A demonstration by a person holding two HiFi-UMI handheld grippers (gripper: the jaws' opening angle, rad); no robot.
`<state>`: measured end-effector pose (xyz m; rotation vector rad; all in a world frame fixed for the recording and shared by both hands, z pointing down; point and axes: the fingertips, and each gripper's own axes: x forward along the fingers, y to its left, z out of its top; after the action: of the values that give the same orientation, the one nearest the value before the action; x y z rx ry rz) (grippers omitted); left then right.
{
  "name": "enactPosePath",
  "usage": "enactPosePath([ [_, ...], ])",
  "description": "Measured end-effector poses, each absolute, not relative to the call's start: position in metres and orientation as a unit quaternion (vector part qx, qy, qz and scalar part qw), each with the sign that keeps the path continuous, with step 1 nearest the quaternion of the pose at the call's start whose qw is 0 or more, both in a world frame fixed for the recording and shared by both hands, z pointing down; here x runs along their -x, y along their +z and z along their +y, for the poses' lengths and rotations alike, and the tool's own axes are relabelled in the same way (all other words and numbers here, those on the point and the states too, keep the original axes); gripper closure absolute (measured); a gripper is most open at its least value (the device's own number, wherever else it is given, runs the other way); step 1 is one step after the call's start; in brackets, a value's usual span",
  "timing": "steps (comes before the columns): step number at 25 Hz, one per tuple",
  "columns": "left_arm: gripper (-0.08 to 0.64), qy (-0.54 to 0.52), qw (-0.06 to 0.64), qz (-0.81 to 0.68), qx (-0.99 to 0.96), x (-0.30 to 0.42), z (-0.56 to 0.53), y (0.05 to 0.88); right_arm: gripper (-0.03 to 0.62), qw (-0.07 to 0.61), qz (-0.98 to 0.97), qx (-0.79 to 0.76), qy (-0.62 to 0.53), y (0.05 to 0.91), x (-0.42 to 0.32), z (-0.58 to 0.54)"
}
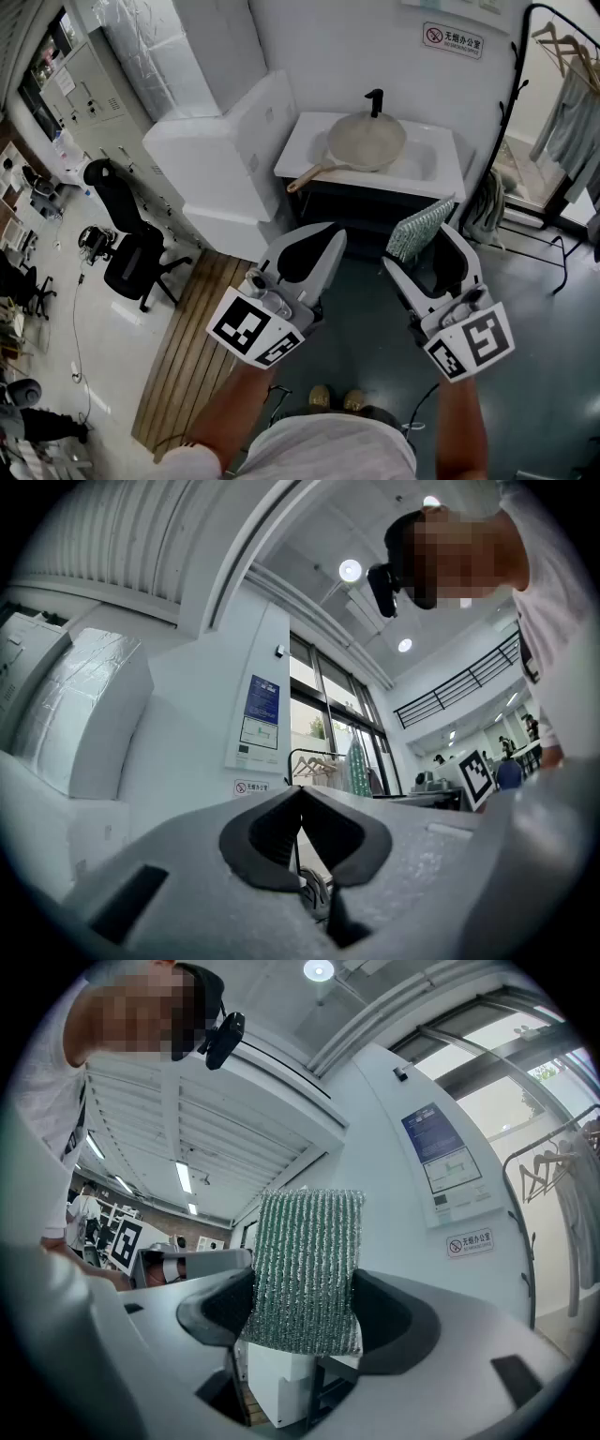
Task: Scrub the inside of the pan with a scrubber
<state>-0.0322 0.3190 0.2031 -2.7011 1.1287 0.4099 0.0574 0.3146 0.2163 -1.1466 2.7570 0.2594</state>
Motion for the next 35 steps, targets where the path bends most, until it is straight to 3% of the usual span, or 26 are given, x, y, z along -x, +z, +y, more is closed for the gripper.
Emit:
enactPosePath([
  [35,0.545,0.129,0.103,0.425,0.890,-0.002,0.300,0.207,0.253,0.072,0.928,0.358,0.074,0.219,-0.108,0.287],
])
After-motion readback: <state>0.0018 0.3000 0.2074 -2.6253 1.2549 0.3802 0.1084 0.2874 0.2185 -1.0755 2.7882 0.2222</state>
